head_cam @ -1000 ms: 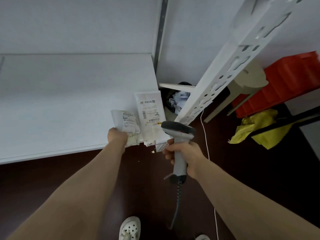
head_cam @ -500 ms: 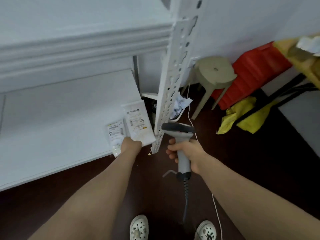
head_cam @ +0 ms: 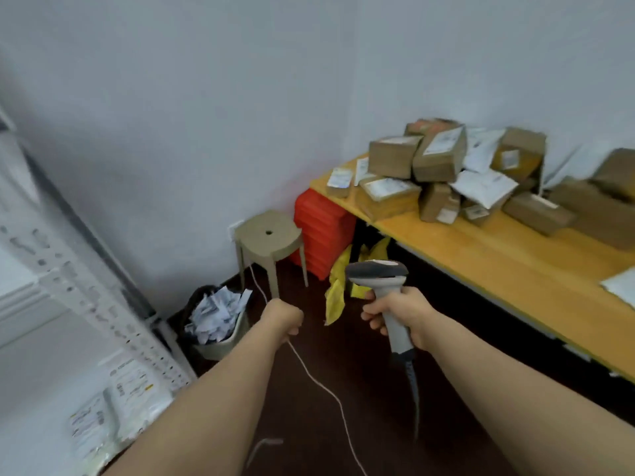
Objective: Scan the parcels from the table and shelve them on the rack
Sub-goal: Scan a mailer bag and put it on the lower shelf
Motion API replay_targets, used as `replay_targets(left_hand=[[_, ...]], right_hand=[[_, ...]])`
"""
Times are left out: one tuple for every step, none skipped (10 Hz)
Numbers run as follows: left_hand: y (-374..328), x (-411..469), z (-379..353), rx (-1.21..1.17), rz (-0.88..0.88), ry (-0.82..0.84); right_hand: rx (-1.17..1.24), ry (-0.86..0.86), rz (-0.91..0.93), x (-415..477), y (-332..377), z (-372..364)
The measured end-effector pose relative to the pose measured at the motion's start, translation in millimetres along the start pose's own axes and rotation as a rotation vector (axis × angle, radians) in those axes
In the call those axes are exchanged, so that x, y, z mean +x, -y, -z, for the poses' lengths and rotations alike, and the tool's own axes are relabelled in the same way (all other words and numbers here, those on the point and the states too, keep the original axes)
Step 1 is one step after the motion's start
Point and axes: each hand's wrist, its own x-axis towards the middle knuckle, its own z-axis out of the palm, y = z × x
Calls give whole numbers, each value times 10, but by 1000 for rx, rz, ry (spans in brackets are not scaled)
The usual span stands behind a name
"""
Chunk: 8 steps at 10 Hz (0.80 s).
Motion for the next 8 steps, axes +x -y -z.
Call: replay_targets(left_hand=[[-646,-180,-499,19,-97,71],[-1169,-294,-1042,29,-174,179],[-1670,-447,-1509,51,-252,200],[-2067,-458,-1903,42,-248,284],[-2435,-416,-2258,110,-281,307],[-2749,-263,-2631,-10,-235,306],[-3055,10,-3007,-187,-203,278],[-3399,331,-3366,-348,-132,267]], right_hand=[[31,-82,33,-77,175,749],[105,-173,66,-188,292,1486],[210,-236,93,-270,333,2087],[284,-274,104,-297,307,2558],[320,-320,102,-240,281,2921],[354,-347,87,-84,286,3226],[370,-345,69,188,347,3516],[379,-351,60,569,460,3813]])
